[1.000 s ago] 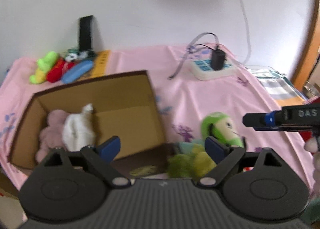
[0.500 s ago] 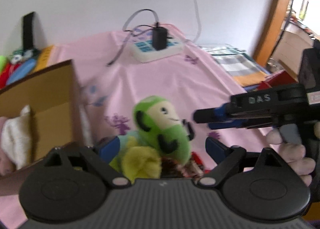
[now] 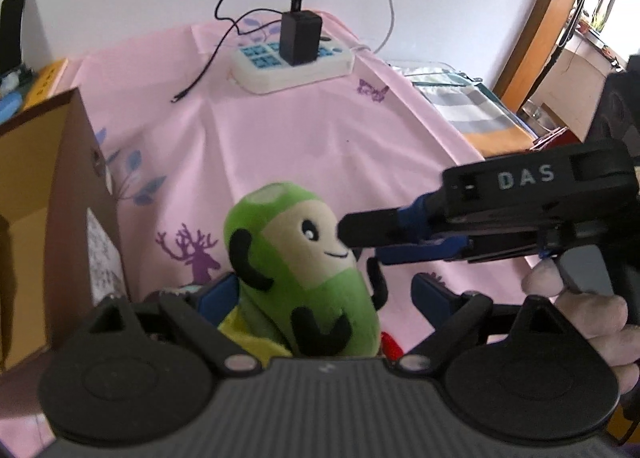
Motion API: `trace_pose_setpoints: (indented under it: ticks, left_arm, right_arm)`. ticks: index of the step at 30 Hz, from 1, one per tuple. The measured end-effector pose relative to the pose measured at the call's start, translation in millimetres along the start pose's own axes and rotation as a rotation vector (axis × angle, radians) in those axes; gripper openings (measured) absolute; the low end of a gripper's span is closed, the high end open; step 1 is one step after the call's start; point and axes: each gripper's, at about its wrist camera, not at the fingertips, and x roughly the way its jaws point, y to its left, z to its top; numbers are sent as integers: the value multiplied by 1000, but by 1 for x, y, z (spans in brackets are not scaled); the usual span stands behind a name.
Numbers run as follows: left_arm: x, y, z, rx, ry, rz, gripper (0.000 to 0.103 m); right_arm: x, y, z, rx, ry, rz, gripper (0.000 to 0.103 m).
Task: Organize soft objects
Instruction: 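Move the right gripper to the green plush doll and grasp it, then carry the green doll into the box and open the right gripper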
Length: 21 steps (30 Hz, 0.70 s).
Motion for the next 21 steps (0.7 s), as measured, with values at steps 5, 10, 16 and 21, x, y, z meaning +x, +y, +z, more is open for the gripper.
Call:
trace_pose_setpoints:
  ticks: [5,10,16,21]
  left_arm:
    - [12,-2,3,21,3,36,88]
    - [13,11,5,-20,-4,21,83]
    - [3,11,4,-45,-38,-26,77]
    - [-18,5,12,-29,-100,-67,77]
  right_arm:
    - [19,-6,8,9,40,5,29]
    - [28,-18,11,88,78,73,31]
    - [18,-16,8,70,62,94,30]
    - [-5,-2,4,9,-11,96,30]
